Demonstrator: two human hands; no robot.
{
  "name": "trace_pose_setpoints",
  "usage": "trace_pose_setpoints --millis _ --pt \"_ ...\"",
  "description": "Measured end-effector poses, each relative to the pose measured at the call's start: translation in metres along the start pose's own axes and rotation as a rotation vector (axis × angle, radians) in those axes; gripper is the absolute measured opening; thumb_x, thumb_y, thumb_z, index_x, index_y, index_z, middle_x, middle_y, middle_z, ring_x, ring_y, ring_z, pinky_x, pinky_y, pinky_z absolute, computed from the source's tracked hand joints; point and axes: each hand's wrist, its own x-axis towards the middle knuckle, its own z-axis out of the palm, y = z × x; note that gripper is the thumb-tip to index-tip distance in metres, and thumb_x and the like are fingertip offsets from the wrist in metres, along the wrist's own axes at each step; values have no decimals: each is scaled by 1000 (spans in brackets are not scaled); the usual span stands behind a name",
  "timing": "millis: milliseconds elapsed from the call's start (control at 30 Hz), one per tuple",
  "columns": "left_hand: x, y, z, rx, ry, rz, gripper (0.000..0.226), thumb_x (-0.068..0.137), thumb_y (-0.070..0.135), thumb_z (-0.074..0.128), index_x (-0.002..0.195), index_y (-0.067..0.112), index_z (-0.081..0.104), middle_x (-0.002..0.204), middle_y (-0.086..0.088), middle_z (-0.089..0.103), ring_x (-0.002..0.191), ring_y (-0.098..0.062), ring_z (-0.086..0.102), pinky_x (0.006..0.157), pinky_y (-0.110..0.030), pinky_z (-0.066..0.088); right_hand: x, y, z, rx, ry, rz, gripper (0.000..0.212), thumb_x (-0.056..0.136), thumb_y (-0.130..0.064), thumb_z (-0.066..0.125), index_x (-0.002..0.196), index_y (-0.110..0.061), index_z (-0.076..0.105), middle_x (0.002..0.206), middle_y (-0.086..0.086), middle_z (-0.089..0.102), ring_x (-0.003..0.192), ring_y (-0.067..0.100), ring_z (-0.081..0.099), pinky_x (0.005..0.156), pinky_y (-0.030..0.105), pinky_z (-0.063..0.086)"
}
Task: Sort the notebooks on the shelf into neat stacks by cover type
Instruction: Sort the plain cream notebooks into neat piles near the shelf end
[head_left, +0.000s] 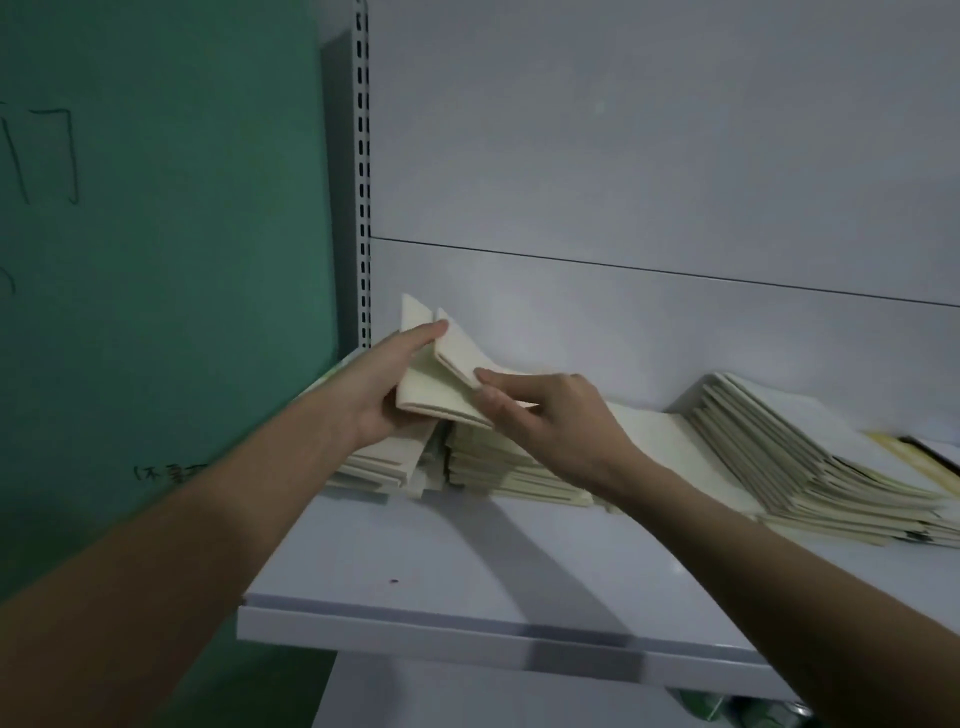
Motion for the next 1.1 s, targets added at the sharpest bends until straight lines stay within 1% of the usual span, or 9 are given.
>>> trace_pose_setpoints --millis 133,233,367,533,600,700,867,1000,1100 --pt "8 -1 -19 70 132 80 40 86 2 58 124 14 52 101 -11 68 85 -26 66 53 -35 57 -1 30 -4 350 -143 200 63 84 -79 33 117 -38 67 123 -19 64 117 -1 56 103 34 43" --pt "10 -4 -28 -19 139 48 39 85 0 54 124 5 51 106 -17 65 89 -29 65 53 -36 59 -11 49 -4 117 -44 284 57 95 -62 32 130 -27 60 135 -9 57 120 8 52 101 28 35" --pt "13 2 -37 -191 169 102 36 84 2 49 120 4 47 108 -19 56 92 -28 60 55 -34 59 -19 55 -2 29 -296 321 68 89 -64 47 145 -27 41 147 -12 42 136 11 38 108 25 26" --pt "14 14 -36 -382 179 212 24 87 1 43 111 2 45 114 -22 50 95 -31 60 60 -35 61 -20 55 9 -352 -169 118 31 98 -34 50 125 -23 60 127 -3 63 115 24 56 94 38 43" --pt "12 18 -33 -446 163 235 17 88 1 41 104 1 45 119 -25 49 102 -35 60 62 -35 61 -17 62 4 -205 -70 127 26 99 -33 47 104 -22 70 99 -4 71 91 22 62 77 36 46" --pt "9 17 -26 -439 183 258 11 88 2 39 96 4 46 112 -21 52 98 -31 60 62 -34 60 -9 69 -14 182 146 232 36 100 -33 48 71 -14 57 64 -6 51 61 12 45 58 32 34" --pt "6 -4 -7 -311 190 203 15 89 5 35 95 10 48 99 -16 56 88 -27 58 70 -40 53 -3 63 -37 378 456 198 30 101 -30 44 88 -11 63 73 4 59 66 14 50 62 31 40" --pt "14 -16 34 -304 150 142 20 89 7 36 103 7 51 98 -18 58 85 -27 59 68 -40 52 -14 49 -47 117 334 32 22 101 -34 46 107 -32 67 76 -11 64 74 7 57 66 25 43" --pt "20 -25 77 -232 206 168 20 87 9 40 101 6 55 88 -17 60 78 -28 60 68 -37 52 -27 58 -52 -28 150 -30 28 100 -39 46 124 -37 61 103 -13 71 95 10 64 83 32 49"
